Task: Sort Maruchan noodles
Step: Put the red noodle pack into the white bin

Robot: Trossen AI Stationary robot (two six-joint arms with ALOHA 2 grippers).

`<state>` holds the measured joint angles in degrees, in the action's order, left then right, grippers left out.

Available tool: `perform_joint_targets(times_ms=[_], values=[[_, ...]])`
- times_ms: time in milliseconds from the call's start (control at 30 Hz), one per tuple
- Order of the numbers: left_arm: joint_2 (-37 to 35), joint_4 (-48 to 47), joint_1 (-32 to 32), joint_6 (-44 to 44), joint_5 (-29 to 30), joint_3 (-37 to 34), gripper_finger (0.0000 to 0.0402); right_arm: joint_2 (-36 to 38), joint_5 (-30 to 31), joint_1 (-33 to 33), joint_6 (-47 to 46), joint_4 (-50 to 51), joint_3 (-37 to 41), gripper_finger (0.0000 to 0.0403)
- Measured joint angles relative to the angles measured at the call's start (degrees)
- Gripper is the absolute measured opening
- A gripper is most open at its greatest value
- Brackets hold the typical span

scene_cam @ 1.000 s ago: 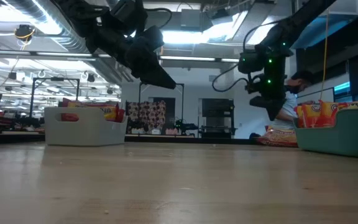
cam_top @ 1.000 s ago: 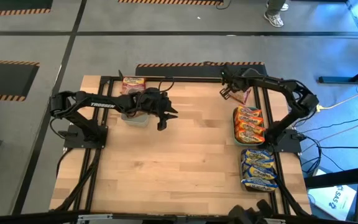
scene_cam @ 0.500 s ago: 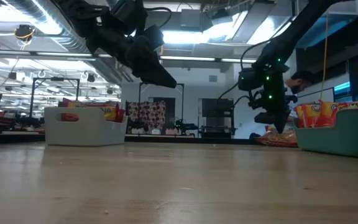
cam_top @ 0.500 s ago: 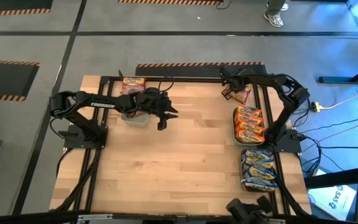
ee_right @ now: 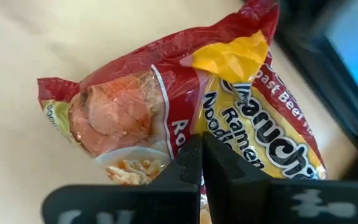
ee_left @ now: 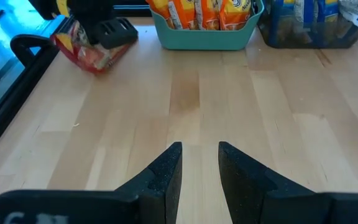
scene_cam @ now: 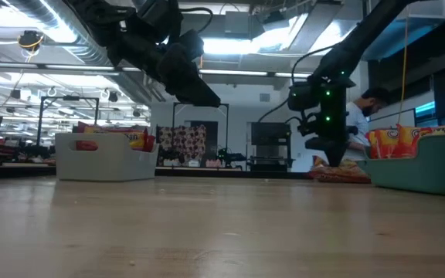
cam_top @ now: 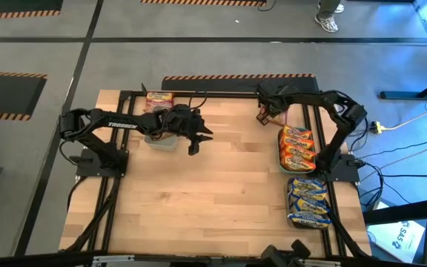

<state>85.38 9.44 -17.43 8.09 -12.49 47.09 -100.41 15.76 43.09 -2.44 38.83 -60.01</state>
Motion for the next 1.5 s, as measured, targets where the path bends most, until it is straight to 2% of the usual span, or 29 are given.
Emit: perform_joint_targets(times_ms=[467,800,967,1067,1233,1367,1500], values=[[0.0,0.3,1.1,-0.7,0.0,0.0,0.0099,0.0,-5.5,-17.6,0.1,-6.4,0.0,0.0001],[0.0,0.5,1.1,-6.4,0.0,0.0,0.0099,0.0,-7.8,-30.8,-0.2,-10.1,0.0,0.0001],[0.0,0.5,1.1,-9.6,0.3,0.0,0.0135,0.0,-9.3,-36.2,1.5,-15.0,0.0,0.0001],[0.0,0.6,1.1,-12.3,1.8,0.0,0.0176,0.0,-7.5,-39.5,3.5,-17.2,0.0,0.0001],[0.0,1.8,1.1,-15.2,2.5,0.0,0.0236,2.8,0.4,-44.7,3.9,-17.2,0.6,0.0001],[0.6,2.7,1.2,-16.6,3.0,0.0,0.0253,9.5,4.0,-47.2,3.3,-19.3,5.5,0.0001],[0.6,4.5,1.7,-16.9,3.7,0.0,0.0253,19.2,5.7,-48.1,1.2,-24.0,14.4,0.0001]])
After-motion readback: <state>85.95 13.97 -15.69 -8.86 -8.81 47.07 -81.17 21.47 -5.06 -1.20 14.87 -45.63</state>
